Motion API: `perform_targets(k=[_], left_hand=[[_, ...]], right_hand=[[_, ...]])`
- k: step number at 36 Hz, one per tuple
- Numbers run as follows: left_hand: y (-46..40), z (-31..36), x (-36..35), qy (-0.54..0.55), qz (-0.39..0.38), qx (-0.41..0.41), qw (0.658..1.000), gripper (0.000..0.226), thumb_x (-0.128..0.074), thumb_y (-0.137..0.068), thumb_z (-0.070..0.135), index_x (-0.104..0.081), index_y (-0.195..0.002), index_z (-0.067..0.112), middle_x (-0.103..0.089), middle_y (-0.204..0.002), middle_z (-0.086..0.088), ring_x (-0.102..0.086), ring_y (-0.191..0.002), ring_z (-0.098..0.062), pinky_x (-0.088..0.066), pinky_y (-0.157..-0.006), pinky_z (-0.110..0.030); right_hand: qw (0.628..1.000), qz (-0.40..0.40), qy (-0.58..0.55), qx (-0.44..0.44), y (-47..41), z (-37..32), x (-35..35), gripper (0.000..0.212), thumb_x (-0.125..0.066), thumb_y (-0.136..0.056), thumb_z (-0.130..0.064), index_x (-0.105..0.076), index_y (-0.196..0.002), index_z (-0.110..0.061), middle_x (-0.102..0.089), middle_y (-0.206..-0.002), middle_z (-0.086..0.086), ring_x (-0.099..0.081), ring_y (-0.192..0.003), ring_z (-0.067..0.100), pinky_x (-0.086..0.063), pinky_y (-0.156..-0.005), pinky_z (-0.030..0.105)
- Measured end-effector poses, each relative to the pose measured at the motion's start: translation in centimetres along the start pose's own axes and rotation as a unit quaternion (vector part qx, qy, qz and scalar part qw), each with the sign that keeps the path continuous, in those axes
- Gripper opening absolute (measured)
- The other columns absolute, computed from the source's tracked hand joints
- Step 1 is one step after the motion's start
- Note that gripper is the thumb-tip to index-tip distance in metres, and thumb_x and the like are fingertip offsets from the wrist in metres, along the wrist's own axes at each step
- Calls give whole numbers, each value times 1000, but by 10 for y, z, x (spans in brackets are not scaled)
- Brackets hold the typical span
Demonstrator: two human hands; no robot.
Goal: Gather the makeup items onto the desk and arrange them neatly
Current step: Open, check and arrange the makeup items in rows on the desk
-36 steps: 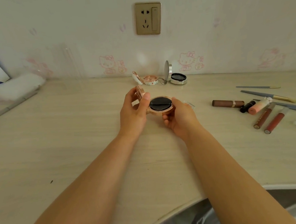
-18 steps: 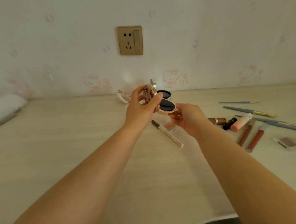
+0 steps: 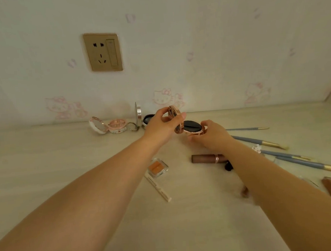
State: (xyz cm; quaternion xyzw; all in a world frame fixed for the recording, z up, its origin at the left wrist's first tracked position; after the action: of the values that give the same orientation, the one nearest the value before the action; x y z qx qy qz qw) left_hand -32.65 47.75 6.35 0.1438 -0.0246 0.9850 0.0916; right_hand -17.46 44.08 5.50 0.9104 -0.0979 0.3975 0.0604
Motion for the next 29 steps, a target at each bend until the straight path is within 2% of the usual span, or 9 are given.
perform_targets(k=[1, 3, 8, 11, 13, 18, 23, 26, 29], left_hand=[[-4, -2, -3, -2, -6, 3, 1000, 65, -64, -79, 51, -42, -135, 28, -59, -121, 3, -56, -109, -14, -45, -98, -35], [-10, -5, -7, -2, -15, 7, 1000, 63, -65, -80, 49, -41, -135, 28, -58, -119, 4, -55, -110, -14, -44, -100, -36], [-23, -12, -13, 5, -24, 14, 1000, 63, -66, -80, 46, -41, -135, 27, -58, -115, 4, -56, -111, -13, -43, -103, -40], [-29, -14, -17, -4, -33, 10, 999, 63, -66, -80, 46, -40, -135, 27, -59, -119, 4, -56, -111, -14, -43, -103, -39], [-31, -16, -19, -10, -38, 10, 999, 65, -65, -80, 47, -39, -136, 28, -59, -121, 4, -57, -112, -14, -43, -103, -39], [-33, -21, -22, 5, -42, 12, 999, 83, -66, -67, 57, -37, -139, 28, -58, -125, 2, -59, -111, -17, -46, -100, -41], [-37, -28, -25, 47, -30, 9, 998, 98, -64, -51, 63, -39, -139, 29, -56, -128, 1, -58, -113, -19, -45, -100, -42], [-38, -28, -26, 51, -14, 8, 999, 85, -65, -58, 58, -43, -135, 28, -58, -124, 1, -59, -112, -18, -46, -99, -41], [-41, -27, -29, 32, -13, 3, 999, 48, -62, -77, 51, -56, -117, 25, -63, -115, -1, -61, -107, -21, -45, -100, -43]], right_hand=[[1000, -1, 14, -2, -3, 2, 0, 51, -68, -80, -39, -49, -118, -11, -55, -100, 1, -50, -87, 18, -40, -66, 26], [1000, 2, 19, -11, -9, 6, 0, 52, -68, -79, -41, -49, -117, -11, -52, -99, 0, -47, -88, 17, -35, -68, 26], [998, 13, 53, -22, -23, 11, 2, 59, -70, -75, -45, -48, -118, -10, -56, -111, 6, -49, -93, 21, -37, -72, 30], [995, 1, 96, -37, -31, 16, 0, 70, -71, -73, -48, -46, -125, -8, -48, -122, 10, -52, -104, 25, -39, -74, 30], [993, -5, 111, -46, -35, 18, -1, 70, -71, -73, -50, -48, -123, -8, -45, -122, 11, -53, -100, 25, -41, -74, 30], [994, -5, 104, -45, -42, 23, -1, 60, -71, -72, -50, -56, -112, -8, -49, -115, 10, -55, -93, 24, -41, -70, 29], [997, 2, 65, -30, -46, 22, 0, 43, -68, -74, -49, -52, -80, -10, -53, -89, 6, -47, -78, 19, -30, -51, 23], [999, 12, 50, -19, -49, 21, 0, 43, -68, -76, -46, -43, -65, -13, -48, -74, 2, -44, -73, 18, -27, -50, 23], [999, 19, 28, -24, -53, 21, -1, 46, -69, -76, -45, -38, -60, -16, -40, -65, -2, -41, -63, 16, -25, -49, 24]])
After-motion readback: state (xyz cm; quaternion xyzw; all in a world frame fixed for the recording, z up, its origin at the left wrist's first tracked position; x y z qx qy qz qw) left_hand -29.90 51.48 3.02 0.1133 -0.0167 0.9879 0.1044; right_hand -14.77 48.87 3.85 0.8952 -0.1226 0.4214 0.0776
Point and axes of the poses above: each hand's wrist, its own y-axis away from the middle knuckle, its own x-axis out of the back of the hand, z = x × y, the point moved 4 cm from there along -y, towards the middle knuckle
